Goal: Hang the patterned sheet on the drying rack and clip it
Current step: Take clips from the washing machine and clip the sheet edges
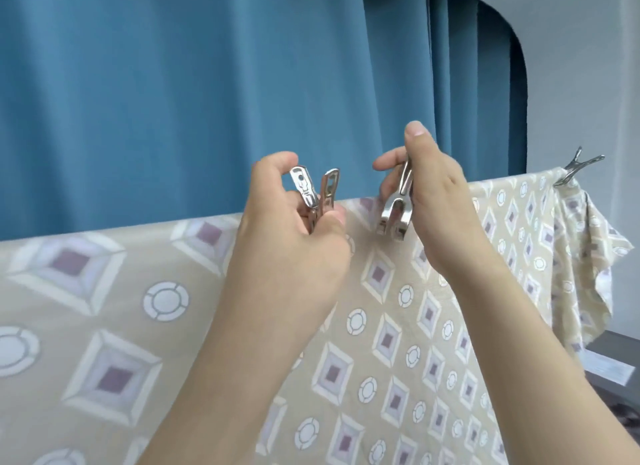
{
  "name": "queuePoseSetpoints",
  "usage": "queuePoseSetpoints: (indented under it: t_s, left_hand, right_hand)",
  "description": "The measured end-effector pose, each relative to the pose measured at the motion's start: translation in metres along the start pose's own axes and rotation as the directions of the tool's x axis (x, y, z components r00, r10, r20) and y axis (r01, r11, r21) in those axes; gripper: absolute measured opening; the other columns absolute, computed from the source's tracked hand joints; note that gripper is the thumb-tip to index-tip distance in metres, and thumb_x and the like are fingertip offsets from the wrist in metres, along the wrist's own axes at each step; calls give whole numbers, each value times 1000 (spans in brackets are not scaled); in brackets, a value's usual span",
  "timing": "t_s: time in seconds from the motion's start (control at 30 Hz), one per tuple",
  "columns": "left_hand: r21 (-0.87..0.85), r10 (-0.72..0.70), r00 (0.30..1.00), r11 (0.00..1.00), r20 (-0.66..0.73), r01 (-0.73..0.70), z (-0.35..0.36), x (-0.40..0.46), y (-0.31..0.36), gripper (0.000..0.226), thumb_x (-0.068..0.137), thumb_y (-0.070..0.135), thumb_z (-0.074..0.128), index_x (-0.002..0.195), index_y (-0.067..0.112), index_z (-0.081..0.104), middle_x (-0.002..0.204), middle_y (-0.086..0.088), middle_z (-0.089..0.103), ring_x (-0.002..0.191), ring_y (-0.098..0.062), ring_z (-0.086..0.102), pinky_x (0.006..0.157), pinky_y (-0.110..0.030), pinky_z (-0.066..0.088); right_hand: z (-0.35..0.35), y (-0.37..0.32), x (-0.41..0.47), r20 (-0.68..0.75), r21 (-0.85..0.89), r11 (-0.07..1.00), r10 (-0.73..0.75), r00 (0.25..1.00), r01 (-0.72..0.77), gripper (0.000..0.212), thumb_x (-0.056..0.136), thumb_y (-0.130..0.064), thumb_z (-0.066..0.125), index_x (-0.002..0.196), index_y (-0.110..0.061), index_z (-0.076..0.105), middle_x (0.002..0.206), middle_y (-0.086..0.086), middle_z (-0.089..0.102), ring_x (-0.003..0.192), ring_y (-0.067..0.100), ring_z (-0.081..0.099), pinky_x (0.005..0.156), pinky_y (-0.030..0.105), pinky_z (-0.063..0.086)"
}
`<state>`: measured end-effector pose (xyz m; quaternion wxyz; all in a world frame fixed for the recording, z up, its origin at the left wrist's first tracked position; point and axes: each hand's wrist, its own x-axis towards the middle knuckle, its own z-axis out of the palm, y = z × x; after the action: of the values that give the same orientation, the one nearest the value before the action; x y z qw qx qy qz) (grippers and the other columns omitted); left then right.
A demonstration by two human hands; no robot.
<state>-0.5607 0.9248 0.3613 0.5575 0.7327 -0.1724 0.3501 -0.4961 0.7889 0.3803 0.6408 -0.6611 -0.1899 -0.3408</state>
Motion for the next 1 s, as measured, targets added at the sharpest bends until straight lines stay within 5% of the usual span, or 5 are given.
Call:
queuePoseSetpoints:
  t_s: [0.23,0.33,0.47,0.83,1.0]
  left_hand:
    - [23,15,993,1000,-113,-12,-58,-14,14,36,93,16,61,123,30,48,89,7,69,78,-15,71,70,-42,56]
    - [49,34,981,999,-193,-25,-88,-25,25,34,93,26,62,125,27,51,82,2,70,68,-15,69,58,-34,54]
    - [88,67,949,995,-308,-41,-131,-38,36,36,92,36,63,126,26,54,78,2,70,70,-17,70,65,-37,57]
    - [91,37,880,996,-474,7,-221,-64,46,30,93,19,64,121,21,51,88,-1,68,61,-11,68,68,-42,59]
    - [146,55,848,989,-527,26,-257,-75,47,32,94,20,63,124,19,51,80,0,61,55,-10,58,54,-27,41]
  right_hand:
    - [56,-44,-19,167,-231,965,-84,982,122,49,99,-53,30,77,-22,62,40,-21,43,50,2,42,57,28,29]
    - [76,-60,-18,289,-209,975,-10,957,73,45,95,-56,34,88,-24,65,56,-15,46,47,2,43,57,28,33]
    - [102,-76,-18,470,-187,982,55,881,38,40,87,-62,37,91,-34,65,86,-7,52,69,10,48,68,29,35]
    - [216,-141,-57,644,-122,974,-69,762,192,59,87,-59,21,83,-19,65,75,-1,57,70,18,52,66,34,37]
    - [247,-175,-88,681,-50,957,-178,711,287,63,99,-43,17,107,6,56,77,6,44,72,20,39,66,35,33]
